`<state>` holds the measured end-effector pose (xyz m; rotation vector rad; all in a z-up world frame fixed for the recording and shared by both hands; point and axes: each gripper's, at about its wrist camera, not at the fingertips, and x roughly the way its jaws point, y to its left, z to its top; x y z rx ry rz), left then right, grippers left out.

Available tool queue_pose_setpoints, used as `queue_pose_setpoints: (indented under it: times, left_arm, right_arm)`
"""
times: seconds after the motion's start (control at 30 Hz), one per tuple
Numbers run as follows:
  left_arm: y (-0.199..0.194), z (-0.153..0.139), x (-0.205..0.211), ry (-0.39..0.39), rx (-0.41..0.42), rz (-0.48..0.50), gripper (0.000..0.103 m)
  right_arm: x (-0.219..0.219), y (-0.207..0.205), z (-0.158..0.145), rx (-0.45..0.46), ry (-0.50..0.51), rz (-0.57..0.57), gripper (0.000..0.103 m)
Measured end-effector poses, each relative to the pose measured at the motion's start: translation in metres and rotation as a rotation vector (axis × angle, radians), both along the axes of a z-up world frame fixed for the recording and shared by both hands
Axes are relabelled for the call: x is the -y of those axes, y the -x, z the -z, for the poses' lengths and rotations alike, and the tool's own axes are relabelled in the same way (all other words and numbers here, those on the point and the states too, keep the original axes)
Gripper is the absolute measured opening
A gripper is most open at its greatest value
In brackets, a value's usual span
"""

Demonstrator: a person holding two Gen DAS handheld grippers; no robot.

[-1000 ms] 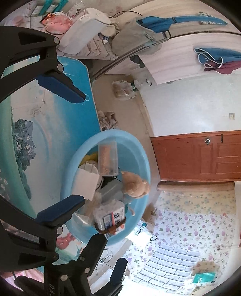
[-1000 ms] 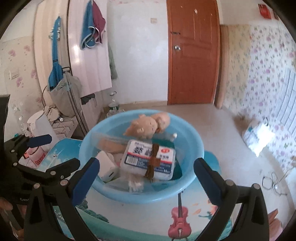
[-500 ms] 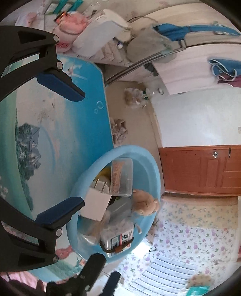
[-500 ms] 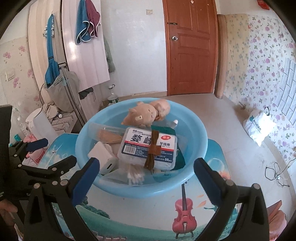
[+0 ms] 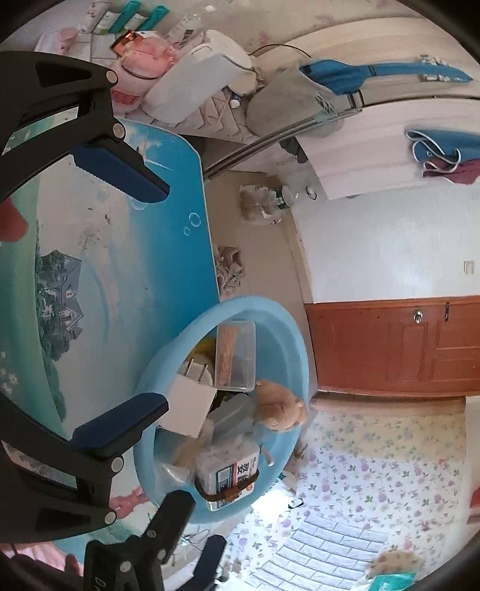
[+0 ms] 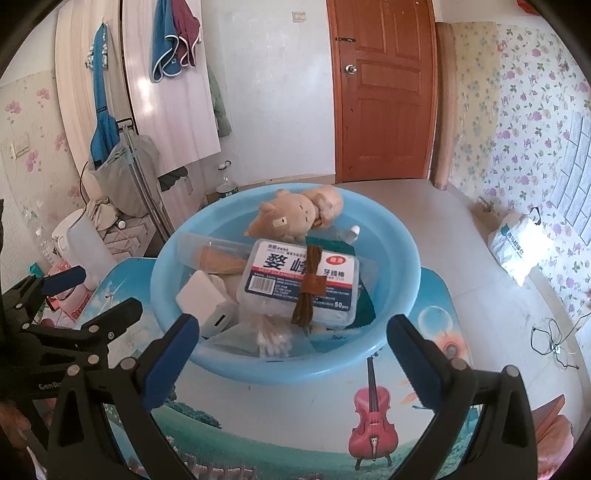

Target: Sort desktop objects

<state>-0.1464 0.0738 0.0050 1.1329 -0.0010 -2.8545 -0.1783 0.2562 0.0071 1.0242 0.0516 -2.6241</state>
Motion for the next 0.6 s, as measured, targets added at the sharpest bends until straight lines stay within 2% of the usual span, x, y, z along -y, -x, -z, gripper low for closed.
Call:
queue_pose_setpoints:
  times: [0.07,0.6]
  left_arm:
    - [-0.0006,-0.0012,0.0010,-0.018,0.000,0.002,0.103]
    - [-0.0089,-0.0098,-0.0063,0.019,-0.046,0.017,0.103]
  right_arm:
    - [0.0013,-0.0008,0.0012,0.004,0.000,-0.002,0.103]
    - [0.0044,-0.0058,0.0038,0.007,-0.010,-0.018,0.103]
